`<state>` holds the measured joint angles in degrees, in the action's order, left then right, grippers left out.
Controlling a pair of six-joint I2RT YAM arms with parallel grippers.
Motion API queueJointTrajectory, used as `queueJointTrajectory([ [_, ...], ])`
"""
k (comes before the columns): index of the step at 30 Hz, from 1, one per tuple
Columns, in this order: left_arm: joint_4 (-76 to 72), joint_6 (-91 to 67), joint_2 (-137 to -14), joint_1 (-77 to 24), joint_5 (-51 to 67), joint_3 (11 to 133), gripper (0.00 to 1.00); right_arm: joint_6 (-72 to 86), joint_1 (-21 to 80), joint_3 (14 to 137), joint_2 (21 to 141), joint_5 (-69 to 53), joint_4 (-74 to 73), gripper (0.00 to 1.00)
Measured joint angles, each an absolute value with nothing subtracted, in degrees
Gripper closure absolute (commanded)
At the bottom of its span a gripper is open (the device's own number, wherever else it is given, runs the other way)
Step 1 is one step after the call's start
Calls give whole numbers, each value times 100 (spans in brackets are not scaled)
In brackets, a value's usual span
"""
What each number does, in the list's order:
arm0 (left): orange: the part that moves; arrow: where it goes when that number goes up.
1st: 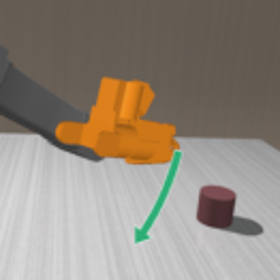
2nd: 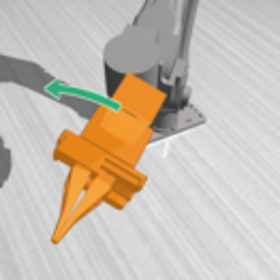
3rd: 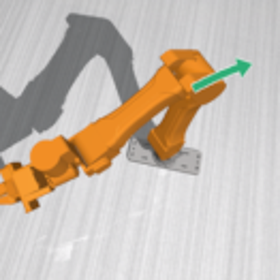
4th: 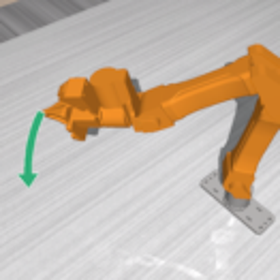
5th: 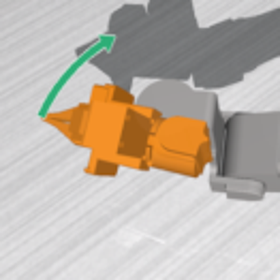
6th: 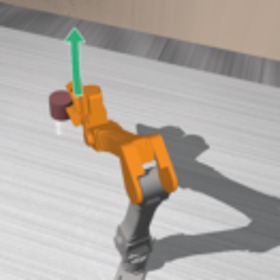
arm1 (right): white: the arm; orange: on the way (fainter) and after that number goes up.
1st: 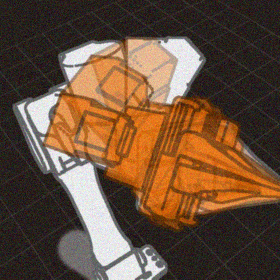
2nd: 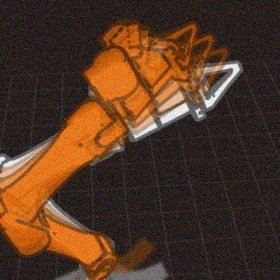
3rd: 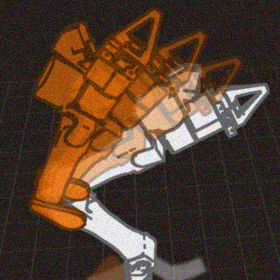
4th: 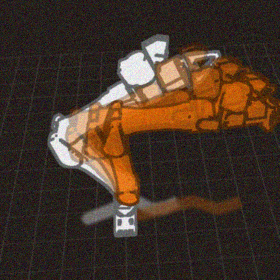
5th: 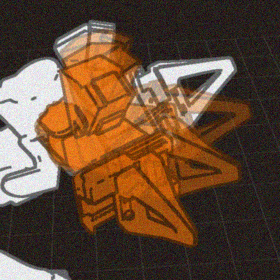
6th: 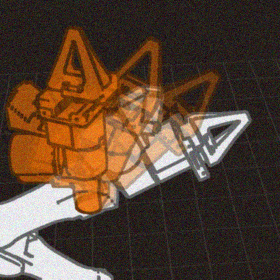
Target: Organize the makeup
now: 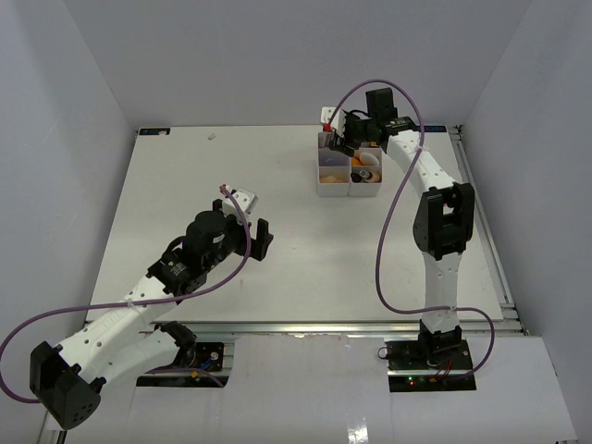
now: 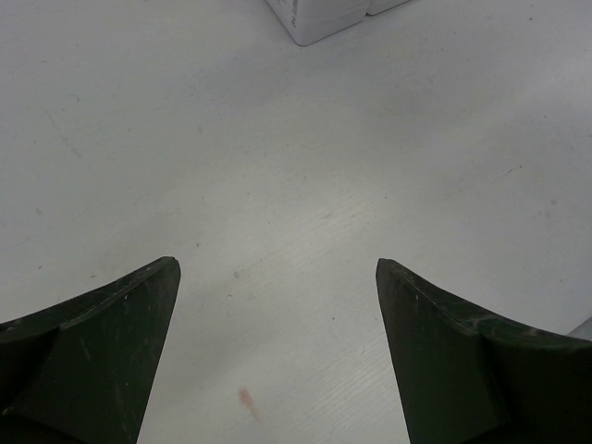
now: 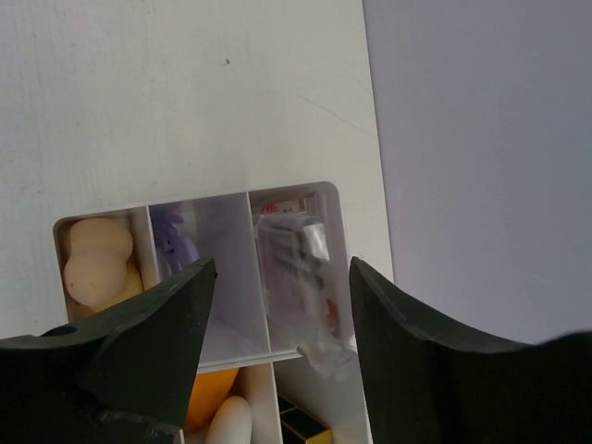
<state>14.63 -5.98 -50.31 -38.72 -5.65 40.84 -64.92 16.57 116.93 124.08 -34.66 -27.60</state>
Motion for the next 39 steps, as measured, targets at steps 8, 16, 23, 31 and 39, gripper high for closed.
queueJointTrajectory([
  [8, 1454, -598, -5096, -3833, -548, 4075, 2, -5932, 1646, 11646, 12386, -3301, -2565, 6],
  [16, 1442, -606, -5210, -3782, -378, 4075, 2, -4271, 1583, 10262, 10648, -3132, -1978, 10],
  [23, 1388, -740, -5127, -3776, -160, 4075, 2, -2750, 1453, 7120, 7312, -2703, -1853, 10],
  [31, 1327, -824, -4927, -3771, 156, 4075, 2, -1970, 926, 4879, 4739, -1758, -2232, 10],
  [39, 1314, -868, -4917, -3771, 294, 4057, 2, -1217, 934, 3982, 3609, -960, -2090, 10],
])
